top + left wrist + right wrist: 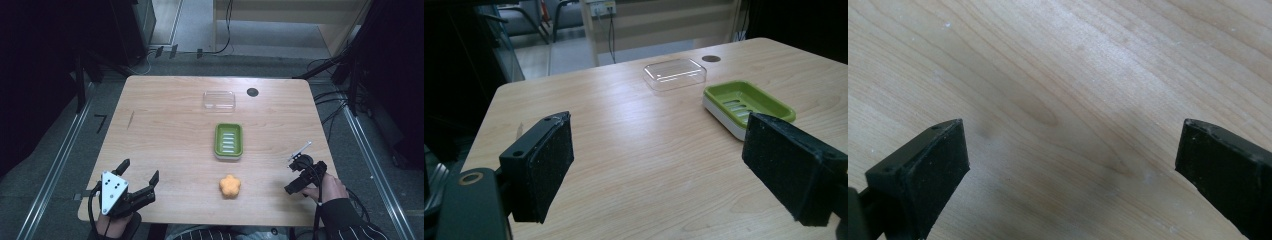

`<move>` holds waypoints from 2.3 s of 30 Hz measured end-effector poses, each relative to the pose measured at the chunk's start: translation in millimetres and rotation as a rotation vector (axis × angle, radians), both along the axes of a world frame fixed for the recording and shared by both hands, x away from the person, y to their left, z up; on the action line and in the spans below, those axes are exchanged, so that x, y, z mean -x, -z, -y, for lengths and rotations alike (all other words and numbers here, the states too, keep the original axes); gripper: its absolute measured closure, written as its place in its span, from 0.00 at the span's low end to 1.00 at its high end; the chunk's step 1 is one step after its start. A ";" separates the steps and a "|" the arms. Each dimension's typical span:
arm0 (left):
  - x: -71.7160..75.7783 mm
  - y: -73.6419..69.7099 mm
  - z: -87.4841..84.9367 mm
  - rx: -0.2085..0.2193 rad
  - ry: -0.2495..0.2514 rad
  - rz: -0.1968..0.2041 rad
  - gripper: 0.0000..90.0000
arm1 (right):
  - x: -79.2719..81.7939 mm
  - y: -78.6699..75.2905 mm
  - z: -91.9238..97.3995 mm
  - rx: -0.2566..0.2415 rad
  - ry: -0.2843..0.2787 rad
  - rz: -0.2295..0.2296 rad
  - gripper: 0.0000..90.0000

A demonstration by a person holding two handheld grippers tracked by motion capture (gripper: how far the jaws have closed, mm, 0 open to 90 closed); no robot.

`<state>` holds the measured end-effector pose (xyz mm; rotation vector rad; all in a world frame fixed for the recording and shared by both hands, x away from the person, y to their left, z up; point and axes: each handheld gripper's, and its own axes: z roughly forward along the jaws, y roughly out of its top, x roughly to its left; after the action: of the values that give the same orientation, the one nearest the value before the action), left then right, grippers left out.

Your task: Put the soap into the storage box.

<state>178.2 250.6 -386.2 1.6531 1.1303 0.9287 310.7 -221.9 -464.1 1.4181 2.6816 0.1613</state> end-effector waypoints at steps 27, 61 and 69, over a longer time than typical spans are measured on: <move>0.8 0.1 -0.2 -0.008 -0.021 -0.006 0.15 | -0.1 -4.4 -22.8 0.001 -0.120 0.036 0.01; 1.8 0.1 0.3 -0.011 -0.018 0.000 0.15 | -1.9 -18.0 -69.2 -0.034 -0.302 0.049 0.01; 0.3 0.2 1.2 -0.012 -0.011 0.000 0.15 | -3.6 -17.9 -73.0 -0.023 -0.309 0.044 0.01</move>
<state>177.9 249.4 -386.4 1.6583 1.1365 0.9443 314.3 -148.9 -446.2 0.9833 2.8526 0.2442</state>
